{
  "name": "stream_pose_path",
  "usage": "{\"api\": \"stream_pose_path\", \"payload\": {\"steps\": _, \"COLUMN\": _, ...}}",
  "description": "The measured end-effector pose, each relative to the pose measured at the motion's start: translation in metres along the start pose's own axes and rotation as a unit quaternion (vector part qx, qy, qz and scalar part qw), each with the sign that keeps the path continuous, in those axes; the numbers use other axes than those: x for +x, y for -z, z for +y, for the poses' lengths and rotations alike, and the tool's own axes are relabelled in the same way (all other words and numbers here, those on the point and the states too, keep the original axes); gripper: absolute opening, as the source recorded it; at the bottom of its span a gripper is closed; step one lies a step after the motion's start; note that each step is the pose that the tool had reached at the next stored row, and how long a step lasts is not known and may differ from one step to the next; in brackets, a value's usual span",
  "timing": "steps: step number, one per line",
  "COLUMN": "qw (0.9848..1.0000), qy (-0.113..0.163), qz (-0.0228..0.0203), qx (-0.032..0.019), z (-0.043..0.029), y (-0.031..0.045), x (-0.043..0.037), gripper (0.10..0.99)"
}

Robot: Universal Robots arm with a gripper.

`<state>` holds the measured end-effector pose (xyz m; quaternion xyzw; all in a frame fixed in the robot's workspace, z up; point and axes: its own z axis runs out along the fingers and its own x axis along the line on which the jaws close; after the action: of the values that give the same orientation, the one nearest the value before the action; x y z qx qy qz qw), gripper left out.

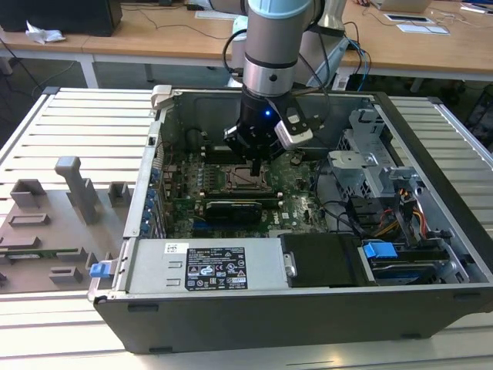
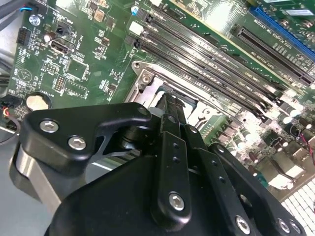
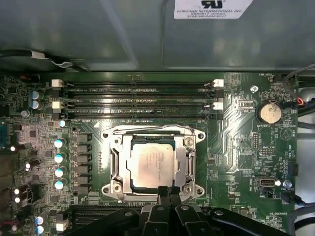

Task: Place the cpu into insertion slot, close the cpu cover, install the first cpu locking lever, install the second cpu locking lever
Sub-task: 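Install the first cpu locking lever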

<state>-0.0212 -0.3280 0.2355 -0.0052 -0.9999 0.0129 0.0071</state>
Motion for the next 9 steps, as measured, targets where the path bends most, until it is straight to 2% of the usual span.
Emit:
{"api": "stream_pose_path", "payload": {"steps": 6, "qw": 1.0, "qy": 0.0, "qz": 0.0, "qx": 0.0, "z": -0.0002, "y": 0.0086, "x": 0.0001, "gripper": 0.106}}
{"api": "stream_pose_path", "payload": {"steps": 9, "qw": 1.0, "qy": 0.0, "qz": 0.0, "qx": 0.0, "z": -0.0004, "y": 0.0152, "x": 0.0002, "gripper": 0.106}}
